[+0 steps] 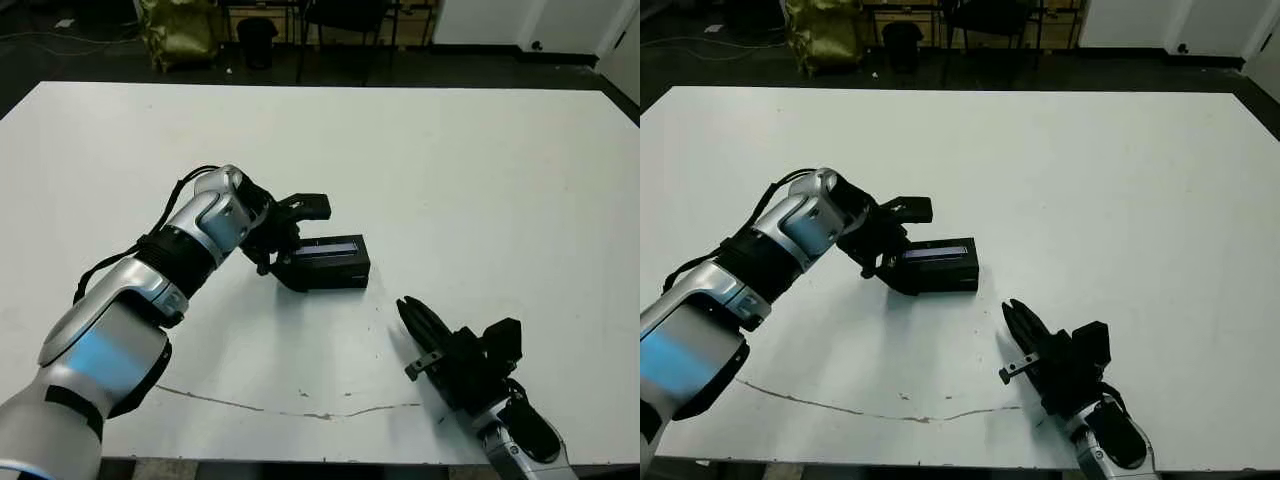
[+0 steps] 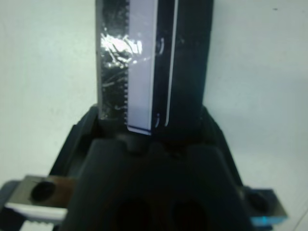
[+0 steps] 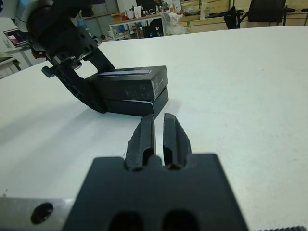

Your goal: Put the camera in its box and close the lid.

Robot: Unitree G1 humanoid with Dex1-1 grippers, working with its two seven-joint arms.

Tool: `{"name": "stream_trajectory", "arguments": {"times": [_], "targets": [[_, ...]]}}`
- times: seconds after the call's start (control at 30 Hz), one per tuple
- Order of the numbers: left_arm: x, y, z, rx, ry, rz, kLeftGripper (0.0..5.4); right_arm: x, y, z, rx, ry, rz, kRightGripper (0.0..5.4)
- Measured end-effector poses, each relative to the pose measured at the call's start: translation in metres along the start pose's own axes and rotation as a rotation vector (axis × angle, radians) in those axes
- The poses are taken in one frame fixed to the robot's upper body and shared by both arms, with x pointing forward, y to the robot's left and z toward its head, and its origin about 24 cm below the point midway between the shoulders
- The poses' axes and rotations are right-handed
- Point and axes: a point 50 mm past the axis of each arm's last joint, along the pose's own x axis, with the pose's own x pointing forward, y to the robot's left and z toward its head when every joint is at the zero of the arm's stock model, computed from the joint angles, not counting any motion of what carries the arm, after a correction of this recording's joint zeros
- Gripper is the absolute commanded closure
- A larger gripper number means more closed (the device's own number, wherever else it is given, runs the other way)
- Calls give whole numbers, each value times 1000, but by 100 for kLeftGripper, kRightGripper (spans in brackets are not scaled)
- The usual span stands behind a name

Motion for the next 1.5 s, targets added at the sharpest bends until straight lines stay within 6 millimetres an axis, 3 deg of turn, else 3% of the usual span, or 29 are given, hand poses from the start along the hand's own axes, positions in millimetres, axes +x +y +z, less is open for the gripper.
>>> {"name": "stream_trajectory", "arguments": {"times": [0.43, 1.23, 1.5], "targets": [[-2, -4, 5, 93, 21, 40, 283, 0, 0, 0, 2, -4, 1, 540], [2, -7, 2, 100, 10, 59, 283, -1, 1, -2, -1, 17, -6, 540], [1, -7, 6, 278, 24, 71, 106, -2, 1, -4, 12, 14, 4, 540]]}}
